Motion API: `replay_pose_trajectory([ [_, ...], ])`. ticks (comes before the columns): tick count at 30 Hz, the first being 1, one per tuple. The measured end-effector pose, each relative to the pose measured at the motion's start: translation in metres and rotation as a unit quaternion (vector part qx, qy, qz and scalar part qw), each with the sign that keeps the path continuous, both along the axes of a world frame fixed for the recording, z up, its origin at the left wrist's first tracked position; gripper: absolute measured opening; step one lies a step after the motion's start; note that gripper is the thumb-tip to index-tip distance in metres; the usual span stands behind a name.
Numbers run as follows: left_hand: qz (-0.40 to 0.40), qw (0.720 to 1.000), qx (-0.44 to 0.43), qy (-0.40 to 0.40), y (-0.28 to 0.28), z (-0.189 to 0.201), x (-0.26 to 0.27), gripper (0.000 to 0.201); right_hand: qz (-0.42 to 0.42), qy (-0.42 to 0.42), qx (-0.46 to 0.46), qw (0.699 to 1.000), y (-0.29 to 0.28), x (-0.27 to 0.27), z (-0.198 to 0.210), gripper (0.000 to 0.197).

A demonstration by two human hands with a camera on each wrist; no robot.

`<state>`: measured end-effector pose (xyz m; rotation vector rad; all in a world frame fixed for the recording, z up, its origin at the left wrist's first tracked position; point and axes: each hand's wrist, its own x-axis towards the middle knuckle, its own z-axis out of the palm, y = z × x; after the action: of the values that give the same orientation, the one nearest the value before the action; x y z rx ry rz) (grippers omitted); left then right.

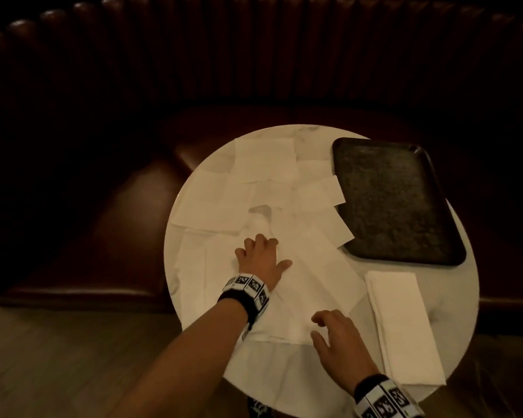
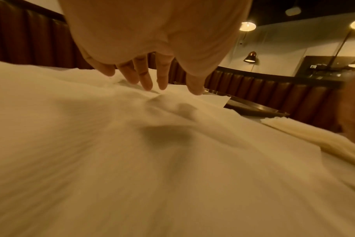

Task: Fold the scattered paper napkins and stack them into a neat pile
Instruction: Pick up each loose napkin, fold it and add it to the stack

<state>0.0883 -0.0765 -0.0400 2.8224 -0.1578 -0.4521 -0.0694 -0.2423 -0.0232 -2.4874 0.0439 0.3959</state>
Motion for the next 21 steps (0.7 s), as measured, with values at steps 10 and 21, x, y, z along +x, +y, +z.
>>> replay_pose_trajectory([
  [10,0.059,0.977,-0.171,0.114,-0.014,-0.001,0.026,0.027,-0.102,-0.006,0.025,0.994,-0.039,-0.033,-0.015,0.02],
  [21,-0.105,0.894,-0.431,0.061,0.021,0.157,-0.027,0.009,-0.057,-0.185,0.156,0.969,-0.01,0.058,0.1,0.047],
])
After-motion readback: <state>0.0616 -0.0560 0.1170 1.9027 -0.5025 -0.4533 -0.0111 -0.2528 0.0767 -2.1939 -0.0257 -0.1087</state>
